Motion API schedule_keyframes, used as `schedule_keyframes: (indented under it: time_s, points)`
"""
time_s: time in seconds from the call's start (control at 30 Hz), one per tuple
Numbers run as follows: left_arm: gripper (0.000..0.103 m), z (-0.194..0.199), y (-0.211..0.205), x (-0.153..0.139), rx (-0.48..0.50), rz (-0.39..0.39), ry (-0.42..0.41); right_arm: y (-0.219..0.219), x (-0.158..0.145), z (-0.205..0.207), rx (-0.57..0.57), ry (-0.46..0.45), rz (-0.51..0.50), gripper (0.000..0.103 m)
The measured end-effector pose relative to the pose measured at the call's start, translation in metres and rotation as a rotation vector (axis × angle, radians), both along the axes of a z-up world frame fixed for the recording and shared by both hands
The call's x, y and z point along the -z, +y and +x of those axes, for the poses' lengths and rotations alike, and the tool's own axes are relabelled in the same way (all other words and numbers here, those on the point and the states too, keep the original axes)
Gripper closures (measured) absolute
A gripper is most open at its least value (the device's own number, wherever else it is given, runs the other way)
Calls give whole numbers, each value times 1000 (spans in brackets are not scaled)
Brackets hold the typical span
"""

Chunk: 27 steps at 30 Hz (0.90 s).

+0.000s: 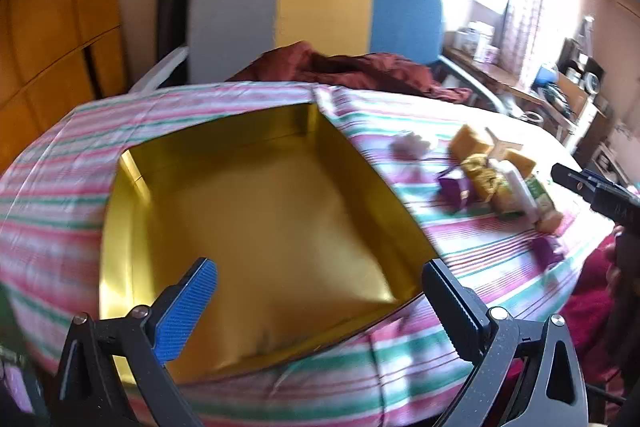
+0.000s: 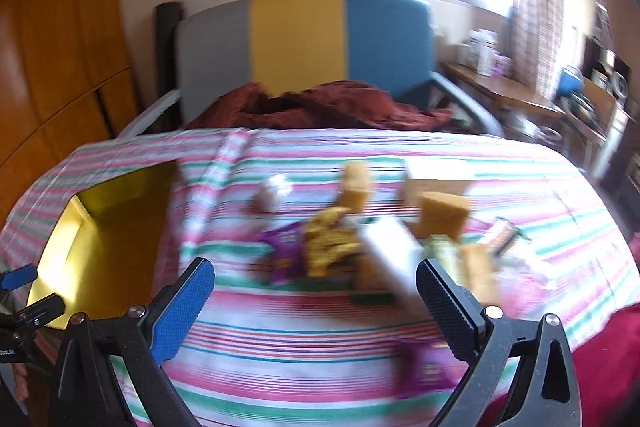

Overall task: Organize objects
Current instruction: 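Grasp a purple candy packet with the left tool while the right tool grasps the pink hair roller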

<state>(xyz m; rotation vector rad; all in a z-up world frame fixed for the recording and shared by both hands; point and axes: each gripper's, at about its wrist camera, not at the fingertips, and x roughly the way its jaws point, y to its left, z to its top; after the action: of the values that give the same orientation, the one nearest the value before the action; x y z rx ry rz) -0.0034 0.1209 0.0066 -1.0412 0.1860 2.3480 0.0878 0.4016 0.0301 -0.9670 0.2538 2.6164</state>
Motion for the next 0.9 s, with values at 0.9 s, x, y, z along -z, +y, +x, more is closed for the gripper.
schedule_keyframes:
  time_s: [0.9]
  points:
    - [19,68,287,44,695,-30,-257,167,-7,110,360,-87,-63,0]
